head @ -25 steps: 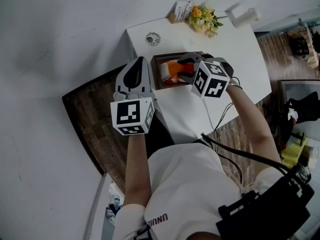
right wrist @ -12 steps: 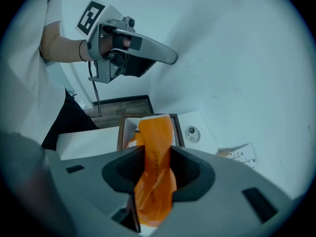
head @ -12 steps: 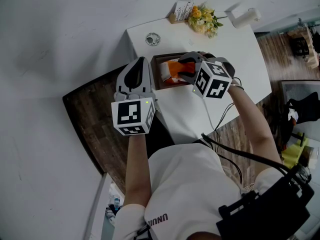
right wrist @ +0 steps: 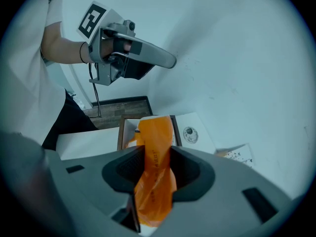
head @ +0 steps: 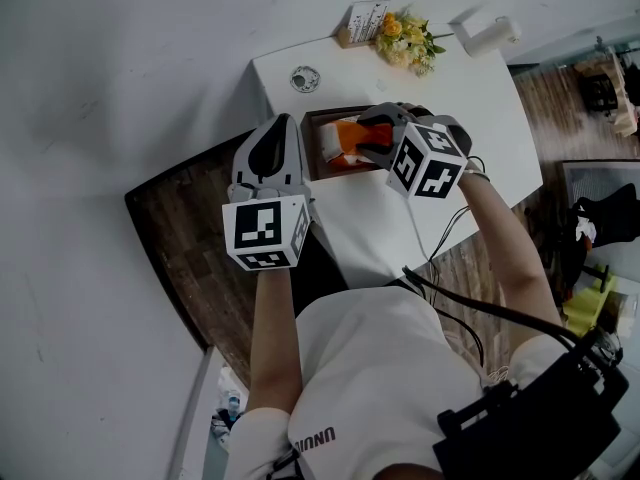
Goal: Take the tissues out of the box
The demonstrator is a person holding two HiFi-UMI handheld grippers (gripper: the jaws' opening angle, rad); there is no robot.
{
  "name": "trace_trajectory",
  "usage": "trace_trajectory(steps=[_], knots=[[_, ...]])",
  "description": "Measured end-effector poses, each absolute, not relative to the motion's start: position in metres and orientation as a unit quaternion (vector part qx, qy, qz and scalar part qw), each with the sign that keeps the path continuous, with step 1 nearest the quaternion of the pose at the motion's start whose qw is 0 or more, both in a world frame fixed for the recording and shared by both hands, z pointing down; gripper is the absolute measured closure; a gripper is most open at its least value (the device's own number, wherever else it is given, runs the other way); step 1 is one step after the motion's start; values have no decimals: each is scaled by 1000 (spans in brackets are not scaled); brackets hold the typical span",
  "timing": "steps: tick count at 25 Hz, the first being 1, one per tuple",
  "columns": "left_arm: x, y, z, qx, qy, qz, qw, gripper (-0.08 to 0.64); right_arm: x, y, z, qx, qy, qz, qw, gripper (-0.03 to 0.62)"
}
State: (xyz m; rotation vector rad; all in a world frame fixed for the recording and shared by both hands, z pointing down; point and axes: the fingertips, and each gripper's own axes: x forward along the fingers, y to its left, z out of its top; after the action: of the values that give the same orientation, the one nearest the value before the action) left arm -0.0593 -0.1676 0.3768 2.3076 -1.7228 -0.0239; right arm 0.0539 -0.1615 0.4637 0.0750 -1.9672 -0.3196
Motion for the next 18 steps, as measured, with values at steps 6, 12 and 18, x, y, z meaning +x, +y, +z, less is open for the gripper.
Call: trace_trajectory(steps=[6, 12, 18], knots=[[-59, -169, 376, 795, -593, -8, 130, 546, 54, -163, 460, 35, -829, -138, 541, 430], [-59, -167, 377, 794, -593, -7, 131, 546, 54, -162, 457, 36, -830, -141, 539, 430], [-59, -167, 377, 794, -594, -7, 131, 546, 54, -162, 453, 38, -832, -143, 535, 430]])
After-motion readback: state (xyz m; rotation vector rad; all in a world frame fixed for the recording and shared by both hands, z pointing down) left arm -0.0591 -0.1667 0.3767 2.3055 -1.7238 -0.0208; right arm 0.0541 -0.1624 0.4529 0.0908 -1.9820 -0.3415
